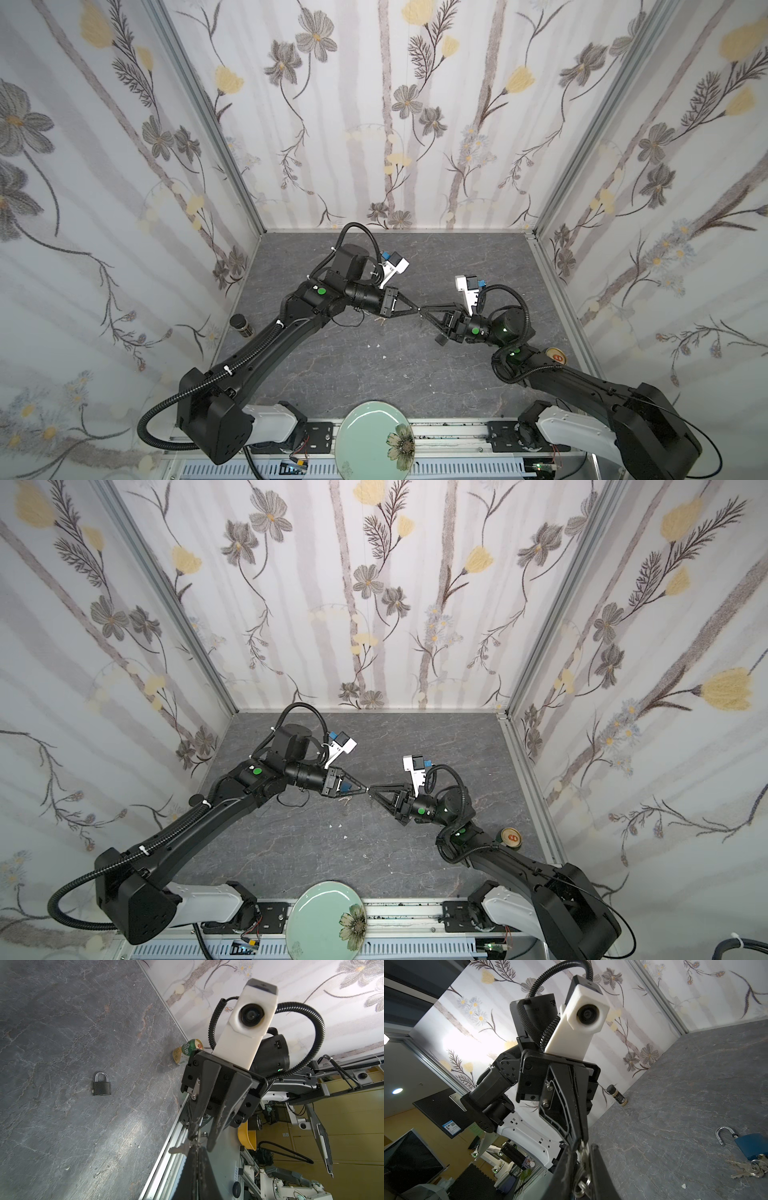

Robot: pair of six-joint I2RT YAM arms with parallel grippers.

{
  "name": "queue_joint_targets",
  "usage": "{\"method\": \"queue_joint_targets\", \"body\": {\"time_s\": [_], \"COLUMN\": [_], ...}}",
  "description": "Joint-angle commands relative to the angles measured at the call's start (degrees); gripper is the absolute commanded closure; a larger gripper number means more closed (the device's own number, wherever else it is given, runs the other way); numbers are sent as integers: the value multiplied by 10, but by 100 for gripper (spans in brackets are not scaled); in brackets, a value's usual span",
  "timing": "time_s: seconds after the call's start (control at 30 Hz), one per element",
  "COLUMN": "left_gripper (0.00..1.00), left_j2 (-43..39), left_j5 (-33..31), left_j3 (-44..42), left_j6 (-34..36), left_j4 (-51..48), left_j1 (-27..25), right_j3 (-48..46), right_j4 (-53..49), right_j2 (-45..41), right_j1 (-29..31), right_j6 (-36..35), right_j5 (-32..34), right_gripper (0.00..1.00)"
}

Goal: Unlock with the key

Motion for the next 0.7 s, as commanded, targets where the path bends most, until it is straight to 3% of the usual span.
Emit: {"method": "queue_joint_targets", "body": {"time_s": [0.0,0.13,0.37,0.67], "left_gripper": [100,100,69,66], "left_j2": [-5,-10,-32,-33], "left_j5": [-2,-7,-4,33], "left_j3": [-3,-5,-31,-67], "left_j6": [-5,-8,-52,-123], "left_j4": [32,36,97,195], "left_j1": [1,2,19,29], "right_j3": [6,9,6,0], "right_j4": [7,6,10,40], "right_j2": [5,3,-5,-5], "right_j1": [1,0,-6,-10], "right_j6": [-5,-5,2,23], "right_j5": [-17,-15,-3,10], "right_gripper": [95,100,100,100]}}
